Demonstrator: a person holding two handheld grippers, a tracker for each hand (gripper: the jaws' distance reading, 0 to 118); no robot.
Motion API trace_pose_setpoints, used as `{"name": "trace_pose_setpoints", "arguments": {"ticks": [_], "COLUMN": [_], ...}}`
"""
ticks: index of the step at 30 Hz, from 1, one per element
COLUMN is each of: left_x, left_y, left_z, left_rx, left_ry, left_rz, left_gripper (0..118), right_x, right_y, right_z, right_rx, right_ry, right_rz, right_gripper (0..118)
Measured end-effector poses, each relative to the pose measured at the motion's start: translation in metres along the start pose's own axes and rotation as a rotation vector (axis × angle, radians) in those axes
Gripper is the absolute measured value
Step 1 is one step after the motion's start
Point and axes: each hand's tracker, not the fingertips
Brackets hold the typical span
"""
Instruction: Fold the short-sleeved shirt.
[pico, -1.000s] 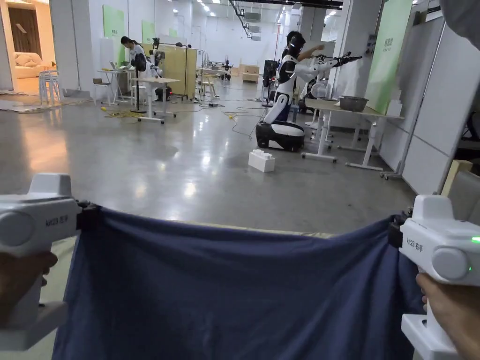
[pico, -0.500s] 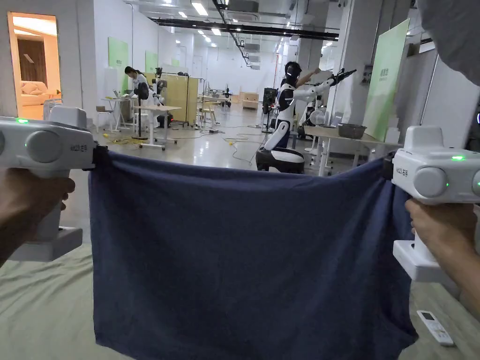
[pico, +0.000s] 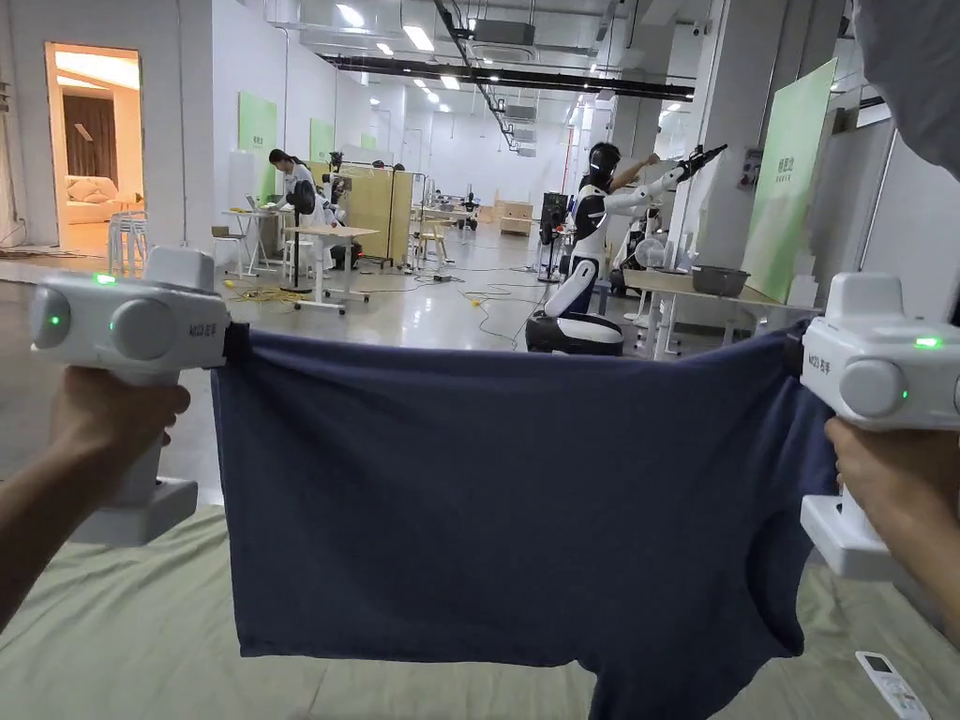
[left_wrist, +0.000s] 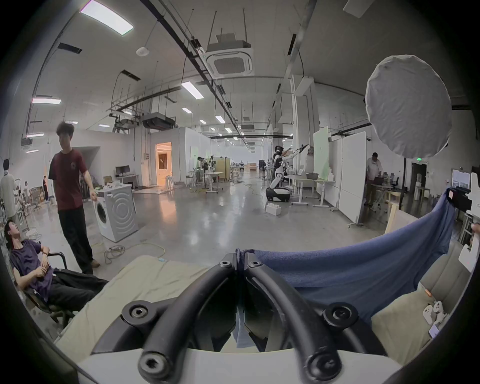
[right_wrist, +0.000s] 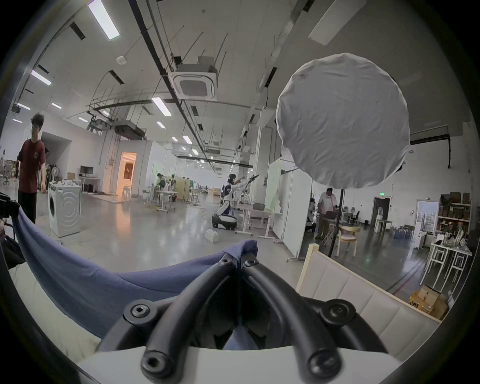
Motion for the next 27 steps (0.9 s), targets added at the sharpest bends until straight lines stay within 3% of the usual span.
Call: {"name": "trace_pose_setpoints", "arguments": {"ticks": [11, 27], "left_x": [-0.007, -0.032], "left_y": [-0.099, -0.216], "left_z": [0.046, 0.182], "left_rx": [-0.056, -0.096], "left_ry": [-0.037, -0.067], "left_rz": [0.028, 0.039], "left_gripper": [4, 4], "right_x": [0.005, 0.013], "right_y": [-0.097, -0.177], "right_z": [0.055, 0.237], "right_rx": [-0.087, -0.16], "right_ry": [0.036, 0.097], "right_rz": [0.042, 0.046], "right_gripper": [2, 2]}}
